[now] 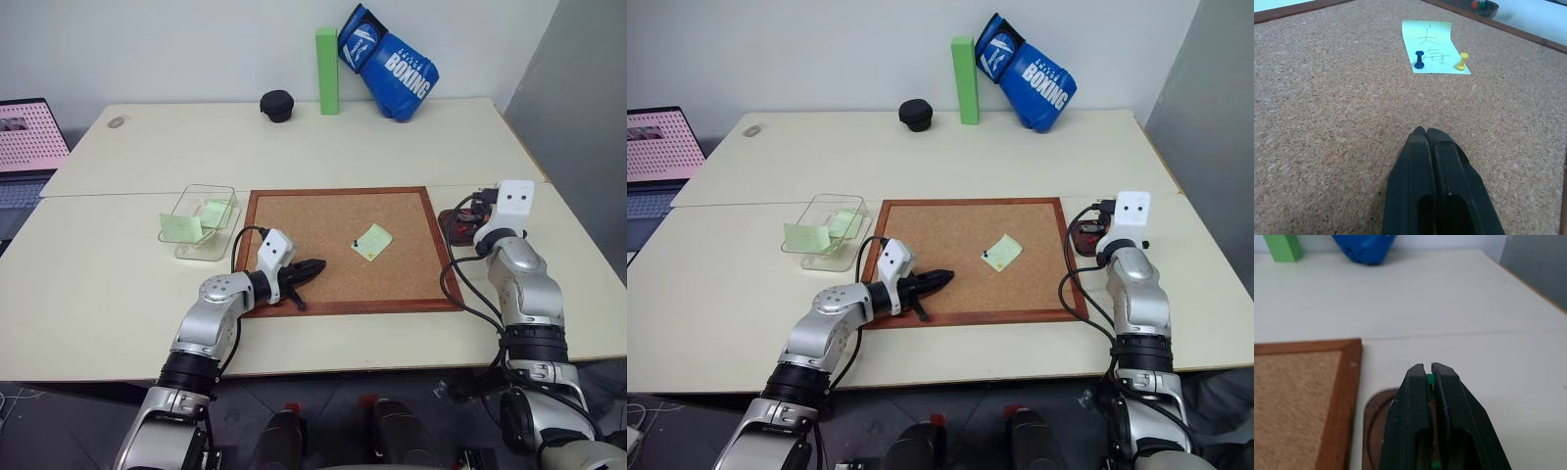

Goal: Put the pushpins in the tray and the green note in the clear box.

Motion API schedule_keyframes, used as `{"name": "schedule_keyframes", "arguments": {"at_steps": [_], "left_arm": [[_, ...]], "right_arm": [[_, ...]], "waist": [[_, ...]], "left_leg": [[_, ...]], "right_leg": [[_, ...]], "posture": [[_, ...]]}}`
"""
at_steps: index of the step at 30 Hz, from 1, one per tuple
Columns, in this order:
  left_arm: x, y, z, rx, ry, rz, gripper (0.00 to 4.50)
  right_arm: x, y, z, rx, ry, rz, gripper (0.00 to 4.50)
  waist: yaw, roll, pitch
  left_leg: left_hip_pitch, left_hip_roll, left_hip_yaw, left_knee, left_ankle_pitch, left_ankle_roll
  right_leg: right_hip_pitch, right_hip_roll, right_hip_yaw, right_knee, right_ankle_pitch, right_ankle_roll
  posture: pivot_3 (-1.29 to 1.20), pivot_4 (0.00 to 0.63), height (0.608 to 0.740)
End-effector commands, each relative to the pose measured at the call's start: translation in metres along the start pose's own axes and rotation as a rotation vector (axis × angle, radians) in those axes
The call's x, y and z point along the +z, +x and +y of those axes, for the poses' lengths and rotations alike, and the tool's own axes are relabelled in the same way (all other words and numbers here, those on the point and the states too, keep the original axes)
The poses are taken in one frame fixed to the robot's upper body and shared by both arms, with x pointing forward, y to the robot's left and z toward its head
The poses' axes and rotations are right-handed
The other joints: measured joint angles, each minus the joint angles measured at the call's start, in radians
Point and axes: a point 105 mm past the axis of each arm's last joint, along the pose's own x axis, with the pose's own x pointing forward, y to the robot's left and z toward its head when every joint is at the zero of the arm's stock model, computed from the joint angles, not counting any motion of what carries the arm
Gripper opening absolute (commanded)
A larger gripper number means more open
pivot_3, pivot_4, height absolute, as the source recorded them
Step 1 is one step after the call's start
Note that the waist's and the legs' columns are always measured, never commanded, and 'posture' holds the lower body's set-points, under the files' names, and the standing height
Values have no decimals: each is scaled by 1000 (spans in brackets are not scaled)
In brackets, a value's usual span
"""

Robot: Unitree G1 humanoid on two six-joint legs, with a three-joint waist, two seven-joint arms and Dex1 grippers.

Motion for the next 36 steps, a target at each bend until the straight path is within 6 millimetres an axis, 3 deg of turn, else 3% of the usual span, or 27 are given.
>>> {"name": "schedule_keyframes", "arguments": {"at_steps": [1, 6, 14, 28, 36], "left_arm": [[-29, -1, -8, -24, -67, 90, 0], [-30, -3, -8, -21, -64, 93, 0], [-34, -5, -8, -13, -59, 106, 0], [-32, -3, -8, -17, -68, 103, 0], [-33, -4, -8, -12, -69, 104, 0]], "right_arm": [[7, 4, 0, 21, 87, 5, 26], [9, 8, -4, 16, 90, 5, 26], [9, 9, -12, -12, 84, -4, 1643], [11, 8, -2, 47, 96, -19, 4448], [11, 7, 6, 87, 140, -12, 4488]], "waist": [[0, 0, 0], [-1, 0, 0], [-2, 0, 0], [-2, 0, 0], [-2, 0, 0]], "left_leg": [[0, 0, 0, 0, 0, 0], [0, 0, 0, 0, 0, 0], [0, 0, 0, -3, 0, 0], [0, 0, 1, -4, 0, 0], [0, 0, 0, -4, 0, 0]], "right_leg": [[0, 0, 0, 0, 0, 0], [0, 0, 0, 0, 0, 0], [0, 0, 0, -2, 0, 0], [0, 0, 0, -3, 0, 0], [0, 0, 0, -3, 0, 0]], "posture": [[0, 150, 740], [0, 150, 740], [0, 150, 740], [0, 150, 740], [0, 150, 740]]}}
